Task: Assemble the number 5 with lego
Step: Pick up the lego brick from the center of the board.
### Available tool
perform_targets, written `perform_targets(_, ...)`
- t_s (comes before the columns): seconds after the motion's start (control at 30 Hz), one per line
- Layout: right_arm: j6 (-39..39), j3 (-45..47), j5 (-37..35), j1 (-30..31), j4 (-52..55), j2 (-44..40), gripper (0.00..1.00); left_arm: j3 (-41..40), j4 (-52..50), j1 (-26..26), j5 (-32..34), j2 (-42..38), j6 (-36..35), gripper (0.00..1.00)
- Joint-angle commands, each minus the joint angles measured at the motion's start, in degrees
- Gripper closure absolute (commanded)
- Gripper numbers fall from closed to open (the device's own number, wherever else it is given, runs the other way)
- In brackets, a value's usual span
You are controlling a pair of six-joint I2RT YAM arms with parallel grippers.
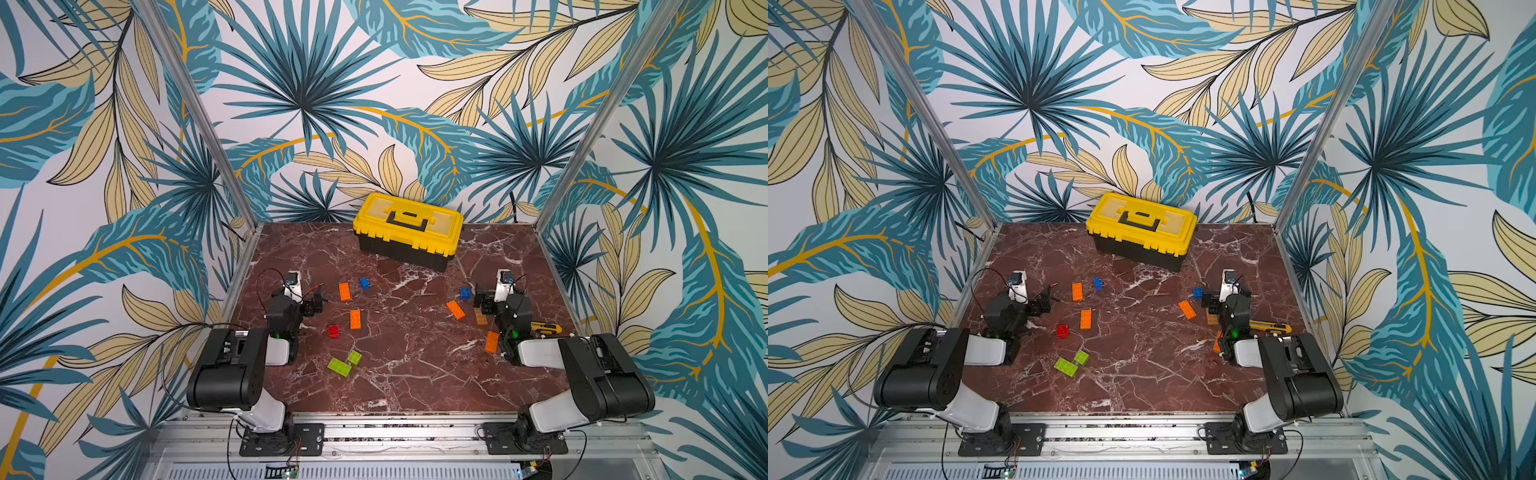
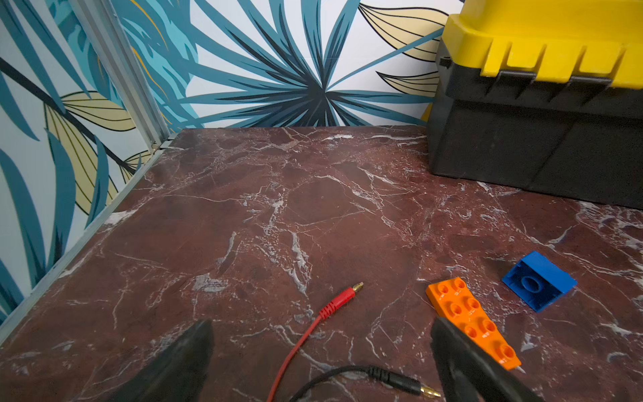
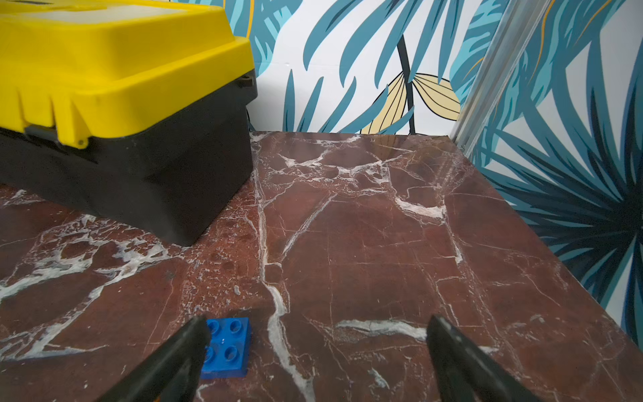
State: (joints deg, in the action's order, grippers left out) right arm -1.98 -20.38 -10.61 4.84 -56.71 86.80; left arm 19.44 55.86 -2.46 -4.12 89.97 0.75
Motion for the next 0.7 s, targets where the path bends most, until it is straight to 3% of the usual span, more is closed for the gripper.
perform_targets(0.0,-0.56,0.97,0.55,-0.1,-1.36,0.32,0.01,1.64,-0.03,-0.53,-0.5,-0.41,-0.4,0.0)
perform_targets(0.13,1.29,-1.7,-1.86,-0.59,3.51,0.6,0.01,1.62,-0.04,-0.52,-0.52,-0.41,-0.33,0.0)
perform_targets(0.27,1.69,-1.58,-1.81,-0.93,3.34,0.47,0.01,1.65,-0.12,-0.53,-0.63,-0.41,-0.37,0.01)
perform_targets(0.47,3.84,-0.34,-7.63,-0.98,1.0,0.45,0.01,1.67,-0.14,-0.49,2.19,-0.39,0.7,0.0)
perform_targets(0.67,3.44,2.39,-8.45,-0.68,-2.29,-2.6,0.01,-5.95,12.66,-0.44,7.02,-2.75,2.4,0.0)
